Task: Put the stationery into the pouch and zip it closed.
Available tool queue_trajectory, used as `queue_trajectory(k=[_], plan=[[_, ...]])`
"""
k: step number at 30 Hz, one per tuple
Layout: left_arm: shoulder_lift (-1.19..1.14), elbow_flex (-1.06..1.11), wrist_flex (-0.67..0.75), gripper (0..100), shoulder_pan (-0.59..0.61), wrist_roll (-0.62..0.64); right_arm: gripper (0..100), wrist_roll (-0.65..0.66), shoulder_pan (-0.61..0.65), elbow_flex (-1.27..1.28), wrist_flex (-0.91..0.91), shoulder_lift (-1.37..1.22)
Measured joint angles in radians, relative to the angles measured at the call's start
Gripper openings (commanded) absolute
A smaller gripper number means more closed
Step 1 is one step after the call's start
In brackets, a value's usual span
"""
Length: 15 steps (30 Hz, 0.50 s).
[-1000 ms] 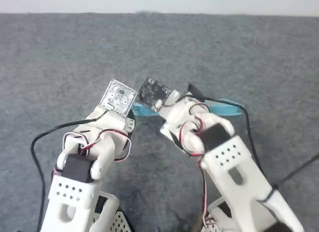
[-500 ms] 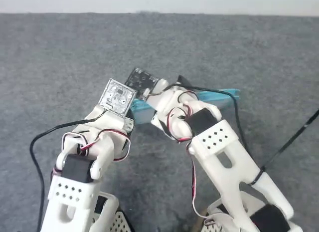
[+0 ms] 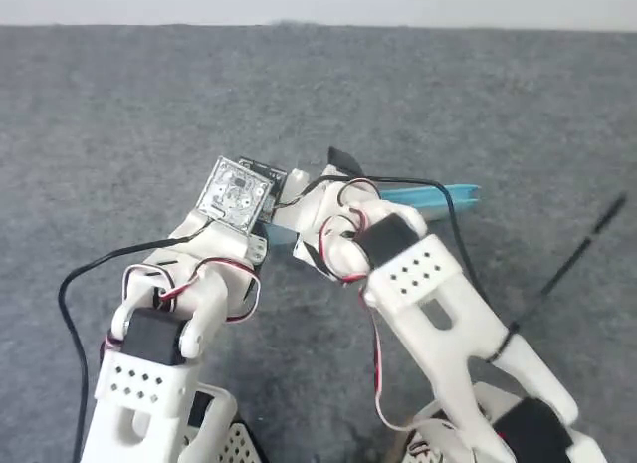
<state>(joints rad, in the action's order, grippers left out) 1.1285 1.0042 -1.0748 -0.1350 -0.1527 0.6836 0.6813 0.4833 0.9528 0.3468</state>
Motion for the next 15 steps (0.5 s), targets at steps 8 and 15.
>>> queue_trajectory(k=[8, 15], plan=[[0.000, 0.000, 0.000, 1, 0.020, 0.000, 29.1, 0.002, 0.000, 0.000, -0.026, -0.034], [0.000, 0.023, 0.002, 1, 0.023, 0.000, 7.3, 0.002, 0.000, 0.000, -0.028, -0.046]])
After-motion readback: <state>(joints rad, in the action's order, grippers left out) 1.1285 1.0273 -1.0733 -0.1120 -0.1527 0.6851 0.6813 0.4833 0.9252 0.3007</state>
